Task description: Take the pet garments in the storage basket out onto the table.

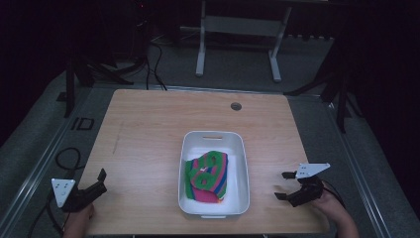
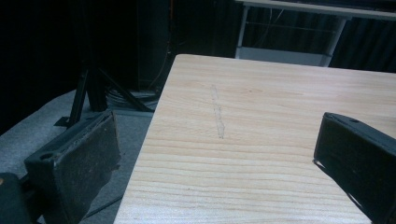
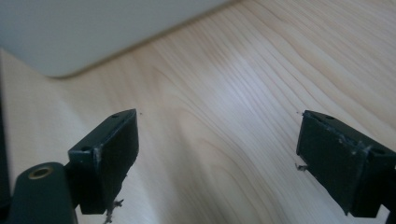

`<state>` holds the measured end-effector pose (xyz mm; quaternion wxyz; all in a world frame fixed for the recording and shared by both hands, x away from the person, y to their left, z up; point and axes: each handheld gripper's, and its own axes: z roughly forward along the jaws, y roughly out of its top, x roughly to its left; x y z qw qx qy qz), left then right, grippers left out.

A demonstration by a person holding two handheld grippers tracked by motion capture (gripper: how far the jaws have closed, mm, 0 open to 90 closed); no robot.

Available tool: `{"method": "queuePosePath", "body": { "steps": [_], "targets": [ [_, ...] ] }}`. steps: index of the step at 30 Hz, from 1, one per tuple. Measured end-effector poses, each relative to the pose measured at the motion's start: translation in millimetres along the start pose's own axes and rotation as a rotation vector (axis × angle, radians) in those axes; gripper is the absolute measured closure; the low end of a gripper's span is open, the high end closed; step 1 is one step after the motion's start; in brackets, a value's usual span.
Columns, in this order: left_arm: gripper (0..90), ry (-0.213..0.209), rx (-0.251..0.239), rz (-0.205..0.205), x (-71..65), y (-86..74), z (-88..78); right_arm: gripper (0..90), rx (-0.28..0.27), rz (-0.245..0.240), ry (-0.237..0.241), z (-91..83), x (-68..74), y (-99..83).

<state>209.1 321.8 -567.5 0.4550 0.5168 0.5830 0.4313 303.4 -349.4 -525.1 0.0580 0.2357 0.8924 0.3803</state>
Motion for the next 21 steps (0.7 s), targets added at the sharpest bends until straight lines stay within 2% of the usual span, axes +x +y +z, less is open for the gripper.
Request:
{"method": "queuePosePath", "body": {
  "steps": [9,13,14,18,21],
  "targets": [
    [0.9,-0.003,-0.001,-0.004,0.2,0.1,-0.2,13.1,0.011,-0.107,0.093,0.9,14.2,39.7],
    [0.9,-0.003,-0.002,-0.004,0.3,0.1,-0.3,13.1,0.004,-0.126,0.125,0.4,16.5,51.9],
    [0.9,-0.003,-0.001,-0.005,0.4,0.1,-0.3,13.2,0.009,-0.136,0.139,0.2,18.0,60.1],
    [0.9,-0.004,-0.001,-0.004,0.5,0.1,-0.4,13.7,0.011,-0.156,0.16,-0.3,21.0,77.7],
    [0.9,-0.004,0.0,-0.005,0.6,0.1,-0.4,13.9,0.014,-0.181,0.148,-0.6,23.3,89.3]
  ]
}}
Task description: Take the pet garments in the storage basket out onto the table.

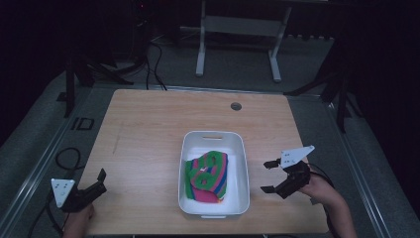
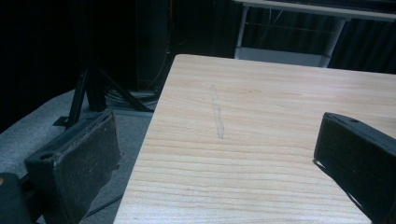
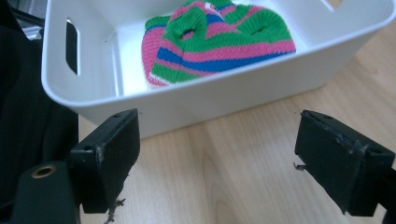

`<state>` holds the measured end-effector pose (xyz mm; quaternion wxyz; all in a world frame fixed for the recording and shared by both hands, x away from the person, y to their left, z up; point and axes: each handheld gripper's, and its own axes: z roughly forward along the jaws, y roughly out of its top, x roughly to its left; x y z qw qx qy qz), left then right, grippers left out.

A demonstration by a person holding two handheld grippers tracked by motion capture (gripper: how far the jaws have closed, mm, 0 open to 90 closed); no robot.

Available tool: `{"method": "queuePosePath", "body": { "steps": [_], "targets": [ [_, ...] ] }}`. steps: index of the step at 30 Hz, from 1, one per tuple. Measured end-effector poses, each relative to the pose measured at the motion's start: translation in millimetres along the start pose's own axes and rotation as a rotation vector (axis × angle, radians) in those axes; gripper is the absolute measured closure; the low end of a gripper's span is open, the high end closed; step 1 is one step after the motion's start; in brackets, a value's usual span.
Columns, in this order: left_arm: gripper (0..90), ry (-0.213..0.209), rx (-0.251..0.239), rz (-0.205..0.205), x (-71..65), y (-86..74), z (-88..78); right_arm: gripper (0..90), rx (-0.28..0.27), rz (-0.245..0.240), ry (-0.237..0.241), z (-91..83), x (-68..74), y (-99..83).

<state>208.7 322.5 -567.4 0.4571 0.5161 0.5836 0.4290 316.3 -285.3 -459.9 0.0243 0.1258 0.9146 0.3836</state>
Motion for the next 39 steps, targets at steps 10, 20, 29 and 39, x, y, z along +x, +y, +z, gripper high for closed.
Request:
{"method": "queuePosePath", "body": {
  "steps": [10,20,29,39],
  "targets": [
    [0.9,-0.002,0.001,-0.003,0.3,0.0,0.0,13.3,-0.002,-0.053,0.04,5.0,1.6,35.2],
    [0.9,-0.005,0.001,0.0,1.3,0.2,-0.2,13.1,0.067,-0.087,0.078,29.0,2.8,65.1],
    [0.9,-0.009,0.002,0.0,1.6,0.3,-0.4,12.4,0.108,-0.127,0.13,62.5,10.2,88.9],
    [0.9,-0.013,0.0,-0.005,2.1,0.3,-0.6,12.5,0.163,-0.151,0.159,110.1,10.6,109.5]
  ]
}}
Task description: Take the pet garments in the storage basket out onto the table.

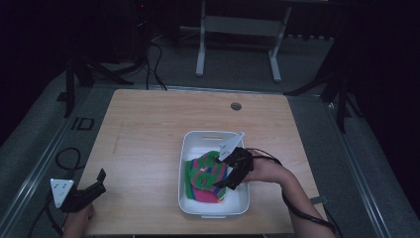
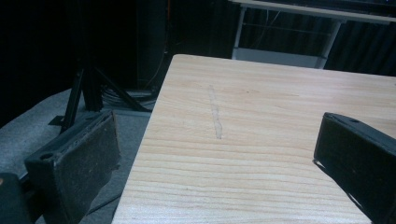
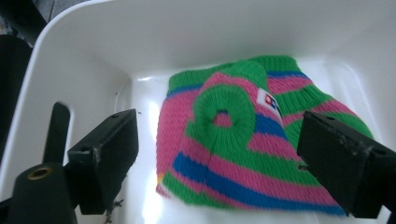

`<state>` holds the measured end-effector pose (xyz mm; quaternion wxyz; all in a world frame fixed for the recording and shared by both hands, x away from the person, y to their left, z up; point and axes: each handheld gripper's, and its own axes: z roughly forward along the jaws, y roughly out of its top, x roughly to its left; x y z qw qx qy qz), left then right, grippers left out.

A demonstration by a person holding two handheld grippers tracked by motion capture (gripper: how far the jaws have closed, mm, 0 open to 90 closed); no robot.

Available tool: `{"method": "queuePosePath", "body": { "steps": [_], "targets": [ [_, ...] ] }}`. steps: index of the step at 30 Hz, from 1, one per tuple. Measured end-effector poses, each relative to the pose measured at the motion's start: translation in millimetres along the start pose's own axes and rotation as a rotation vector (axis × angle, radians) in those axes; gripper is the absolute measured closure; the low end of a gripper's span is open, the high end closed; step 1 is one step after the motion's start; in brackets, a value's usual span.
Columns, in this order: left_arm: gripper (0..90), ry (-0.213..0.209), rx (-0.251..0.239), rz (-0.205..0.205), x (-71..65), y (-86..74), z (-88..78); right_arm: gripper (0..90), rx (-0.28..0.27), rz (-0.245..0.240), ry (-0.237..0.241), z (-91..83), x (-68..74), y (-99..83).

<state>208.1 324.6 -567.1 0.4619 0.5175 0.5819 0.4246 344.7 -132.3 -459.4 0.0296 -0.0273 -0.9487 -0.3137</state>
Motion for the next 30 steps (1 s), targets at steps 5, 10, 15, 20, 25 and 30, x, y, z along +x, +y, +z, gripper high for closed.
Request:
{"method": "queuePosePath", "body": {
  "steps": [5,10,15,20,25,30],
  "targets": [
    [0.9,-0.003,-0.001,-0.002,0.2,0.0,0.0,12.8,0.025,-0.019,0.011,19.0,-4.6,11.0],
    [0.9,-0.006,-0.003,-0.004,0.4,0.0,0.0,13.6,0.049,-0.029,0.022,34.8,-9.0,20.3],
    [0.9,-0.008,-0.001,-0.002,0.6,0.0,0.0,14.3,0.086,-0.053,0.012,49.4,-12.7,26.5],
    [0.9,-0.01,-0.003,-0.007,0.7,0.0,-0.1,14.3,0.113,-0.041,0.019,62.4,-17.3,29.8],
    [0.9,-0.012,-0.004,-0.008,0.9,0.1,0.0,14.2,0.166,-0.038,0.029,79.0,-15.6,28.5],
    [0.9,-0.012,-0.004,-0.008,0.9,0.1,-0.1,14.2,0.231,-0.066,0.015,93.1,-9.4,28.6]
  ]
}}
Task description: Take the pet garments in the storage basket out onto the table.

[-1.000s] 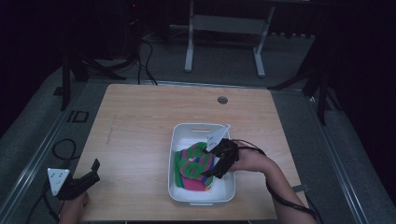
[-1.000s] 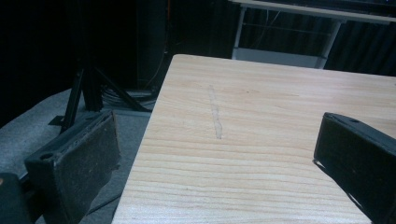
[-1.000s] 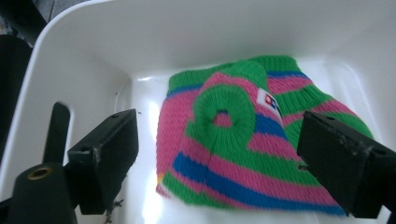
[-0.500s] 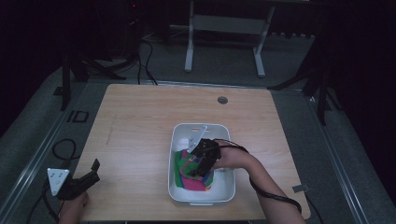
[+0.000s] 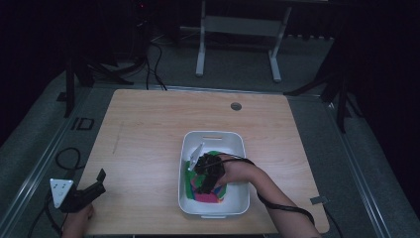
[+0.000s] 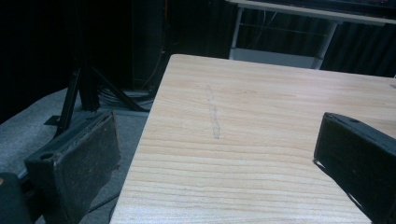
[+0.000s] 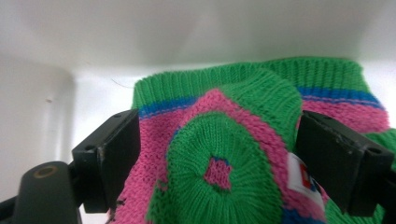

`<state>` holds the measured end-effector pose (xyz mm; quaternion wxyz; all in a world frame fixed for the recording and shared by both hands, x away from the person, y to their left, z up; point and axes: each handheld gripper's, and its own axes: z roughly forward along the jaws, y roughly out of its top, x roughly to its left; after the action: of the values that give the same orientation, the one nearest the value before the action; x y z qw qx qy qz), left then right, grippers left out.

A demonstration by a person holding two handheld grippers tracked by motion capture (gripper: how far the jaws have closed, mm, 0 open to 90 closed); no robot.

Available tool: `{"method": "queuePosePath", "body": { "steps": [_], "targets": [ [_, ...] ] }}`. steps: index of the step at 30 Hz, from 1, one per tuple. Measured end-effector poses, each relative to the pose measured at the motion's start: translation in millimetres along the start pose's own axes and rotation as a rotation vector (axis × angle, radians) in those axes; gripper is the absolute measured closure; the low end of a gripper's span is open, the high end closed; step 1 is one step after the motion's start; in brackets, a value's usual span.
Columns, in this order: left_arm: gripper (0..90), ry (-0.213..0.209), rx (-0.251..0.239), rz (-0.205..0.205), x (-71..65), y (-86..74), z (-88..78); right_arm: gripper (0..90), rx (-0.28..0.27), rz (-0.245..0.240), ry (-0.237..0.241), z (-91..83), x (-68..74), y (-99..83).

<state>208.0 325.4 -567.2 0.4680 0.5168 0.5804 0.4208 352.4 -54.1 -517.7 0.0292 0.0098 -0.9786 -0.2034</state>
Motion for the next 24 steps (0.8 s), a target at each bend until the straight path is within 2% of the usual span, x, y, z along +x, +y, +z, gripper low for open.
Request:
{"method": "queuePosePath", "body": {
  "steps": [3,4,6,7,8,9,10,12,17,24],
  "targets": [
    [0.9,0.0,0.0,0.0,0.0,0.0,0.0,14.8,0.05,-0.036,-0.039,9.8,5.5,0.9],
    [0.9,0.0,0.0,0.0,0.0,0.0,0.1,17.0,0.074,-0.056,-0.056,13.0,7.7,0.7],
    [0.9,0.0,0.001,0.002,-0.1,0.0,0.0,21.6,0.086,-0.079,-0.067,14.3,11.0,1.3],
    [0.9,-0.001,0.001,0.002,-0.1,-0.1,0.1,26.4,0.086,-0.083,-0.064,13.7,12.1,1.4],
    [0.9,0.0,0.001,0.003,-0.2,0.0,0.1,35.8,0.083,-0.092,-0.061,12.5,13.5,1.6],
    [1.0,0.0,0.002,0.003,-0.1,0.0,0.1,50.6,0.077,-0.104,-0.061,10.5,15.4,1.6],
    [0.9,0.0,0.002,0.004,-0.1,0.0,0.1,59.3,0.07,-0.119,-0.066,8.6,16.9,1.7],
    [0.9,0.001,0.002,0.003,-0.2,0.0,0.1,67.1,0.075,-0.131,-0.074,7.2,19.4,2.5],
    [0.9,0.002,0.001,0.0,-0.1,-0.1,0.1,70.9,0.071,-0.131,-0.082,-3.2,23.1,0.8],
    [0.9,0.003,0.001,0.001,-0.3,-0.1,0.2,71.2,-0.028,-0.1,-0.119,-40.6,22.0,-7.3]
  ]
}}
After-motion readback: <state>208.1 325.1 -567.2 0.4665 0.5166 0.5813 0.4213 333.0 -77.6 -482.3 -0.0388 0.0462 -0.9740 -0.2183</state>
